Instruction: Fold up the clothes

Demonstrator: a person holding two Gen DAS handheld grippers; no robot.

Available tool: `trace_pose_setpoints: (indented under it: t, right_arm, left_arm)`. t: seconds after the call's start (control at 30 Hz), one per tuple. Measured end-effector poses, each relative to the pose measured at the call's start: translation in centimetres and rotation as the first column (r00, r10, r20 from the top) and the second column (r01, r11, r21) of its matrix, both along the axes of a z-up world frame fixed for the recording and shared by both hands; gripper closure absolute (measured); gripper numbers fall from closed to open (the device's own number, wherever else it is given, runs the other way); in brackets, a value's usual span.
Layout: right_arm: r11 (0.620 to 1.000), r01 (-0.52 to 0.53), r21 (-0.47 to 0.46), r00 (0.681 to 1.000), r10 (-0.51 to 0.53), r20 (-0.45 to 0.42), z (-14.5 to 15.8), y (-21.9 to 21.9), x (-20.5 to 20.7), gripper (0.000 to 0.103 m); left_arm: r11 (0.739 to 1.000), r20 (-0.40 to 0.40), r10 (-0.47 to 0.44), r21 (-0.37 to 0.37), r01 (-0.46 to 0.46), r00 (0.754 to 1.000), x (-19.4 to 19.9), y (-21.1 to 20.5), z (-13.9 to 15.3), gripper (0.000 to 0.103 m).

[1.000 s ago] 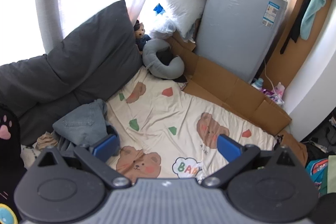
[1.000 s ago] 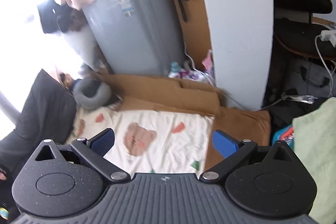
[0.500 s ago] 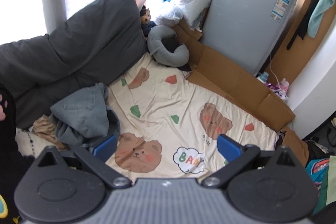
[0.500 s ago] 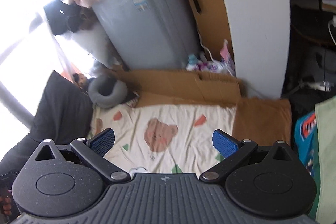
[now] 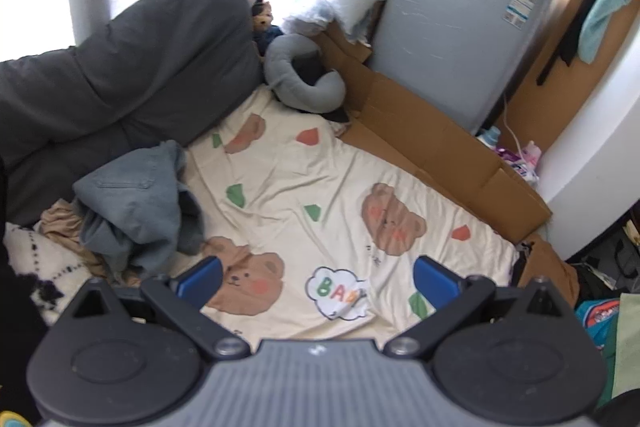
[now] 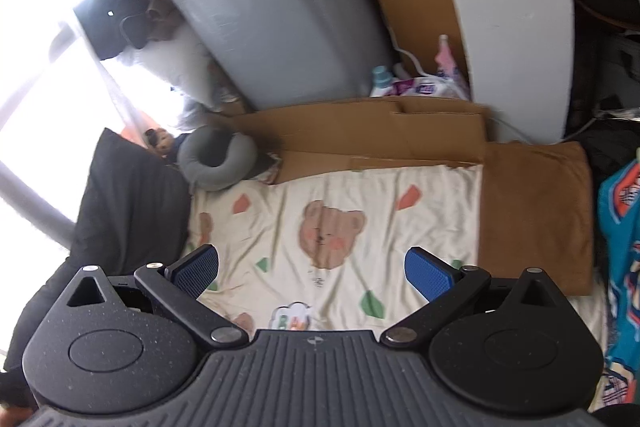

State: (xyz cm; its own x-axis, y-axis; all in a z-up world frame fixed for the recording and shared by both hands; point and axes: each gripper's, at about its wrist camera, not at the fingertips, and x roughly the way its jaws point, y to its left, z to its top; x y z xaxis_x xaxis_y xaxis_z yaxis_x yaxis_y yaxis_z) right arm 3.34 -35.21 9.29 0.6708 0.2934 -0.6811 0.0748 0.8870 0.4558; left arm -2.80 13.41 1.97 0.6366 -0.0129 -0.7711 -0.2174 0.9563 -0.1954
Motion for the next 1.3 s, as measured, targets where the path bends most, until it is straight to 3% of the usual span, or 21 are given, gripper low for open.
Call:
trace_pose_setpoints:
  t: [0.37,0.57,0.67,0.93,1.07,1.3]
  right_arm:
    - [0.978,-0.078,-0.195,0.997,0.08,-0.002,-3.3,3.3,-2.4,0.001]
    - [0.964,-0.105,-0.245,0.994,0.105,-0.014,-4.9,3.6,-3.8,0.001]
    - [0.959,-0.118,-0.259,0.993,0.115,-0.029,-5.9,3.7,-4.1,0.001]
    - [0.95,-0.131,-0.284,0.991,0.121,-0.052,-8.1,3.1,-5.0,0.001]
    - [0.949,-0.123,-0.292,0.992,0.11,-0.06,-9.0,2.6,-5.3,0.001]
    - [0.949,-0.125,-0.289,0.992,0.118,-0.043,-9.4,2.8,-5.5,0.001]
  left_arm:
    - [0.995,0.011,-0.095,0.018,0.095,0.995,-0.1,-4.9,-2.1,0.001]
    - [0.989,0.026,-0.141,0.054,0.14,0.99,-0.9,-5.9,-2.5,0.001]
    - [0.985,0.028,-0.152,0.085,0.149,0.988,-1.4,-6.2,-2.8,0.001]
    - [0.986,0.017,-0.147,0.084,0.145,0.989,-2.0,-6.4,-4.2,0.001]
    - [0.978,0.021,-0.187,0.099,0.184,0.982,-2.3,-7.1,-4.8,0.001]
    - [0.978,0.012,-0.19,0.088,0.188,0.982,-2.8,-8.1,-5.8,0.001]
